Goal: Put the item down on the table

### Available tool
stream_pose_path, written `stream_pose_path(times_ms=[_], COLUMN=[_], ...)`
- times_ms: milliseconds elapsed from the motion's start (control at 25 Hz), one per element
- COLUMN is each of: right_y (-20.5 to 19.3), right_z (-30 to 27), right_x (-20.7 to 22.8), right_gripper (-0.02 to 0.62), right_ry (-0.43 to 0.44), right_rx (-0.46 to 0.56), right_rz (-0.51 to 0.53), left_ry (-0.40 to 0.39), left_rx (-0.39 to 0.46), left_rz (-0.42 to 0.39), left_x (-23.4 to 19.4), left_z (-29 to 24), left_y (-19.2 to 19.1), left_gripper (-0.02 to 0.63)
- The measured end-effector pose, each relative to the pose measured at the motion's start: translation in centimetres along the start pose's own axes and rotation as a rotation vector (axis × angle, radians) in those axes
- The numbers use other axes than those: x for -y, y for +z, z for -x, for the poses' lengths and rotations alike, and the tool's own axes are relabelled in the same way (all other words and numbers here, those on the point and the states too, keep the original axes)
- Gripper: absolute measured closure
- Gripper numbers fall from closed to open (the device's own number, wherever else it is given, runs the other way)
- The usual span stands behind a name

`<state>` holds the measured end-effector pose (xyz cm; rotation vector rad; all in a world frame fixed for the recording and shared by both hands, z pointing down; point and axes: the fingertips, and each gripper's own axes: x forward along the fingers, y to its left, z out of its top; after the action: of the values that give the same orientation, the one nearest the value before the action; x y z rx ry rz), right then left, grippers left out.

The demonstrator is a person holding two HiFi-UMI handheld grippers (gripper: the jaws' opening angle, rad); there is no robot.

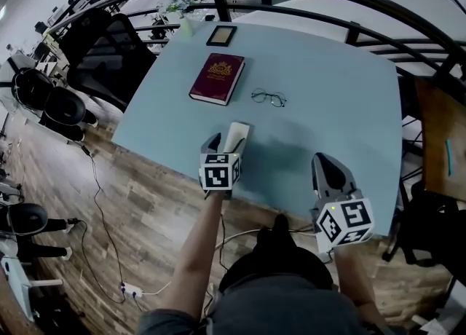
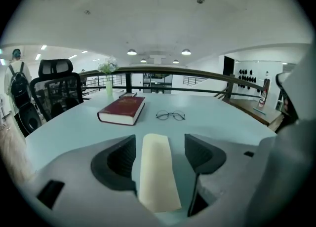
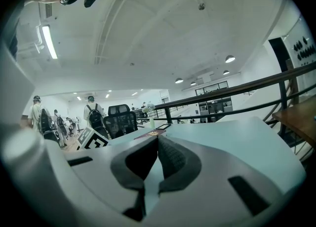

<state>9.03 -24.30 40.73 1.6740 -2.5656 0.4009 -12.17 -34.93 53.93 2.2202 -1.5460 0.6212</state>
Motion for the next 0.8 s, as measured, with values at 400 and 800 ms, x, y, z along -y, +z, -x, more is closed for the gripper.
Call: stream_pose_path(times_ms=[400,800], right_y=[1.3,1.8], right_z=[-1.4,-2.7], right_x=[-0.3,-1.6], right_gripper=[0.592,0.592], right_ry=[0.025,0.073], right_rx=[0.018,0.021], right_rz=[0.013,0.023], left_ry=[0.022,0.068], left_rx=[0.192,0.288], left_rz=[0.039,0.068], left_x=[-0.1,-0.4], left_z=[6.5,11.8], left_y=[4.0,4.1], left_gripper=[0.372,0.488])
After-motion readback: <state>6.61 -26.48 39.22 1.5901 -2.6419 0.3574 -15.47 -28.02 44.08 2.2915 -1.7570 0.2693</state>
